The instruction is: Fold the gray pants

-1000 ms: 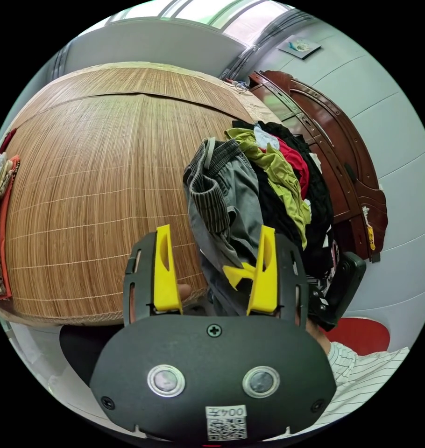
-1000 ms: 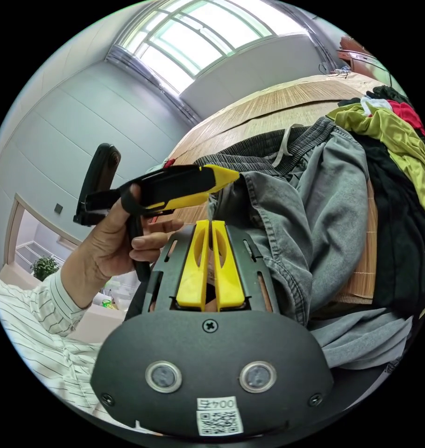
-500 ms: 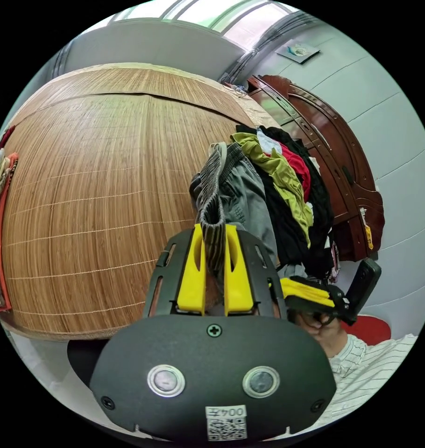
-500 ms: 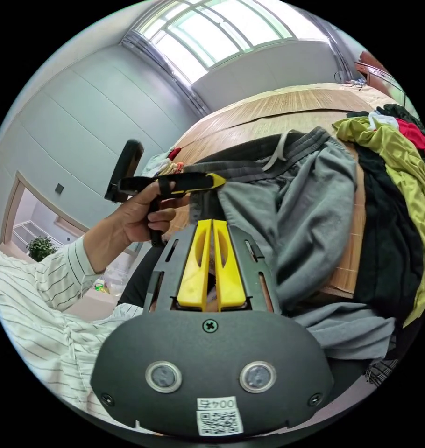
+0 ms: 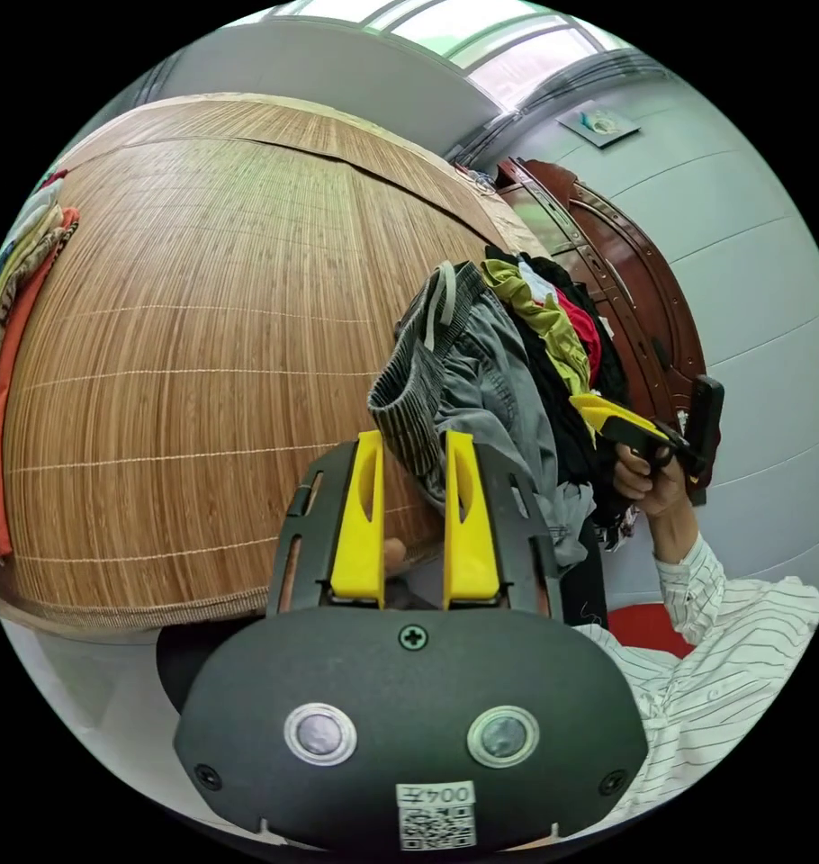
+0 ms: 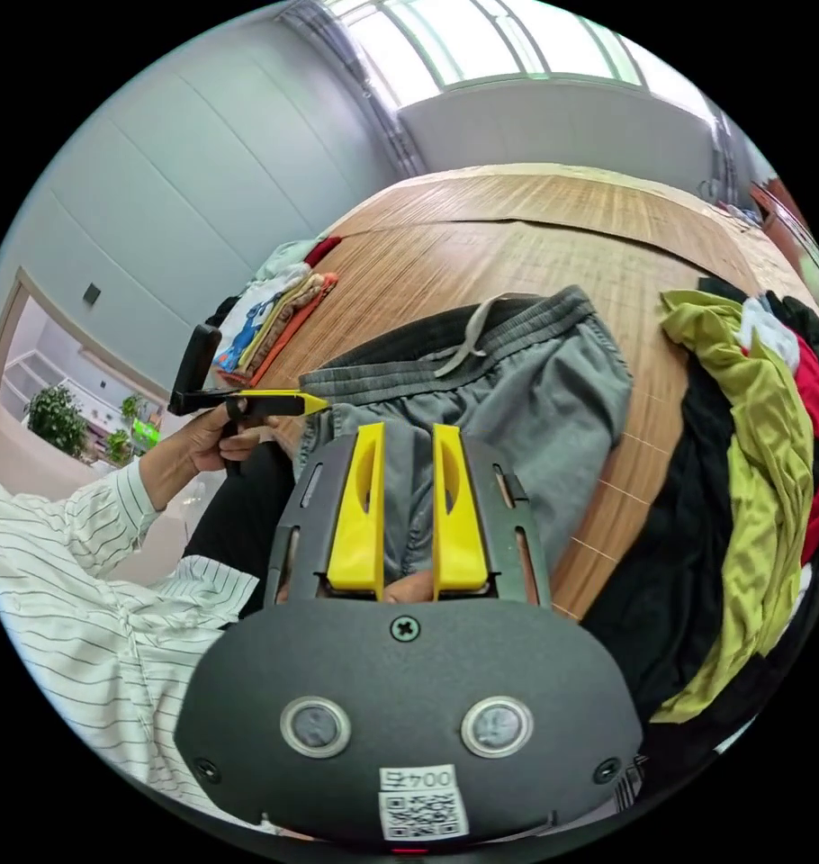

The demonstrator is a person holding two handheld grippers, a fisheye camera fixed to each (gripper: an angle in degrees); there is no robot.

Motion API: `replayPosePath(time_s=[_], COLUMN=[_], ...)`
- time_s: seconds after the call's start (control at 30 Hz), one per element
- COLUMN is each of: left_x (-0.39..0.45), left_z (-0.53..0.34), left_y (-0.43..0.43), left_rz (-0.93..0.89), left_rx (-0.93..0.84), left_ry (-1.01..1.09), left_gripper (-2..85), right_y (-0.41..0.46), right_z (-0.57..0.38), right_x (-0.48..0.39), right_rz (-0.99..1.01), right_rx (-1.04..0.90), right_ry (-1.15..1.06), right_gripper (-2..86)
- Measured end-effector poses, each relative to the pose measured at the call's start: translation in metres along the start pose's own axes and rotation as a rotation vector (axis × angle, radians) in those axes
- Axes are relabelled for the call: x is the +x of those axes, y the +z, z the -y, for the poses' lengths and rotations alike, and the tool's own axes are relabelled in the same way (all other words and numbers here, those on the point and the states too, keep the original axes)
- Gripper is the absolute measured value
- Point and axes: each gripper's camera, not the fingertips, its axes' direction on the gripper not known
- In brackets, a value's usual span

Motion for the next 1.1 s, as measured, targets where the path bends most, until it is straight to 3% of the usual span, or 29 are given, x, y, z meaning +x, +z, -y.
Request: replayPosePath(time_s=[0.13, 0.3, 0.5, 0.73, 0.9, 1.1], left_x=[0.001, 0.019, 0.026, 0.023, 0.019, 0.021], left_z=[-0.008, -0.006, -0.009, -0.018, -0.020, -0.018], left_y=[0.007, 0.018, 0.023, 0.024, 0.023, 0.026], left_rz=[-0.003, 0.046, 0.061, 0.068, 0.051, 0.049], left_rx=[-0.002, -0.039, -0.036, -0.030, -0.014, -0.012], left_ry=[0.041, 0.133, 0.181, 0.216, 0.225, 0.257], left_gripper=[11.2, 12.4, 12.9, 12.7, 11.8, 12.1], right_y=[0.043, 0.104, 0.156, 0.192, 0.207, 0.199], right_z=[0.045, 0.132, 0.199, 0.243, 0.258, 0.275], right_x=[-0.041, -0.111, -0.158, -0.192, -0.203, -0.205], right_rz=[0.027, -0.097, -0.084, -0.083, -0.013, 0.005], right_rx=[-0.034, -0.304, -0.632, -0.755, -0.961, -0.928], right_ry=[-0.125, -0.663, -0.993, -1.117, -1.150, -1.129], right_gripper=[9.9, 11.4, 11.2, 10.8, 3.8, 0.6])
